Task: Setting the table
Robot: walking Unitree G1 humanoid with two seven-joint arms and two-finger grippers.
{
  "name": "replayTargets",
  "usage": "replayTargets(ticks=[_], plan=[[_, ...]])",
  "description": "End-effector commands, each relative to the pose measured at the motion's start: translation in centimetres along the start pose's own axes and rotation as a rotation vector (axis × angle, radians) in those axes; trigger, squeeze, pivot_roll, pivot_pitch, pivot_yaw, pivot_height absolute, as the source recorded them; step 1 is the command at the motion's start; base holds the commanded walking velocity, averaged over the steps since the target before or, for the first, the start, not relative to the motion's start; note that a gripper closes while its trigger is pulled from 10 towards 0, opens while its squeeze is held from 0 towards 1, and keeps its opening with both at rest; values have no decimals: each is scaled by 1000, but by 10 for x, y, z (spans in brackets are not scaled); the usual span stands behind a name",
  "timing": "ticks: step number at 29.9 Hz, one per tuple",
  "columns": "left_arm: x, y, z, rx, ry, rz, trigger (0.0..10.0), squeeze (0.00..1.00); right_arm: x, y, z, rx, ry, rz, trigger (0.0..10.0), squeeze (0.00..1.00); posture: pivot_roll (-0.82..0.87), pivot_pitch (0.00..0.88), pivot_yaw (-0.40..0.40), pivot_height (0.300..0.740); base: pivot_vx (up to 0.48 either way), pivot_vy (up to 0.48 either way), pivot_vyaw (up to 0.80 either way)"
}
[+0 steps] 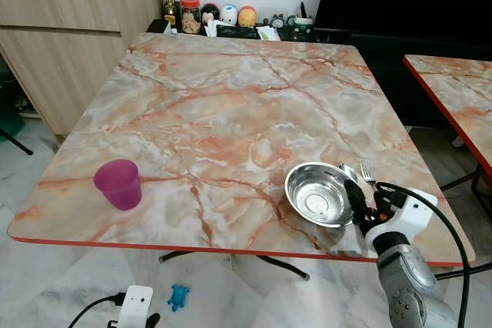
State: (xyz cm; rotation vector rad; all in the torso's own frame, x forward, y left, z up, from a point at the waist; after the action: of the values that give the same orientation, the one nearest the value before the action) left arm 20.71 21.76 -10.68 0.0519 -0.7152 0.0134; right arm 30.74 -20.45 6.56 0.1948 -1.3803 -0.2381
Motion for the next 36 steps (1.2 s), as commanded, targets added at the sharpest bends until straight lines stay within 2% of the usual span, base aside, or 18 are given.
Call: replayTargets(ticks=[1,5,25,26,27,28,29,36], plan=[[-8,0,1,2,33,-9,10000,0,-7,-1,0,-2,28,-1,10000,0,89,0,-60,740,0,0,0],[-9,0,1,3,36,-7,10000,0,-10,5,0,23,38,-9,10000,0,91,0,-60,740,0,0,0],[-10,2,2,9,38,-12,10000,0,-22,7,0,29,70,-18,10000,0,94,0,-54,740,0,0,0],[-10,2,2,10,38,-12,10000,0,-23,7,0,29,70,-17,4118,0,94,0,-54,740,0,0,0],[-10,2,2,11,38,-12,10000,0,-22,7,0,30,69,-16,627,0,94,0,-54,740,0,0,0],[-10,2,2,11,38,-12,10000,0,-22,7,0,30,68,-16,627,0,94,0,-54,740,0,0,0],[-10,2,2,11,39,-13,10000,0,-22,7,0,34,66,-17,0,0,95,0,-54,740,0,0,0],[-10,2,2,8,38,-10,10000,0,-22,10,-1,42,62,-19,0,0,95,0,-54,740,0,0,0]])
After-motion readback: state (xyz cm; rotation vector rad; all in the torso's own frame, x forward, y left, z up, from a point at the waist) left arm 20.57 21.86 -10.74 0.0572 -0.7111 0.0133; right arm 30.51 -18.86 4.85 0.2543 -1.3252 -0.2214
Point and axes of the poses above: a point about 5 cm out from each wrist's last joint towards the gripper, its own z axis pointing back from the gripper into the wrist, its own x axis along the axis of the wrist's last joint, y = z × x, the point moved 4 cm from there along -z, pointing out of the wrist towards the gripper, and after that the axes turned 7 degrees about z, right-handed, at the moved point
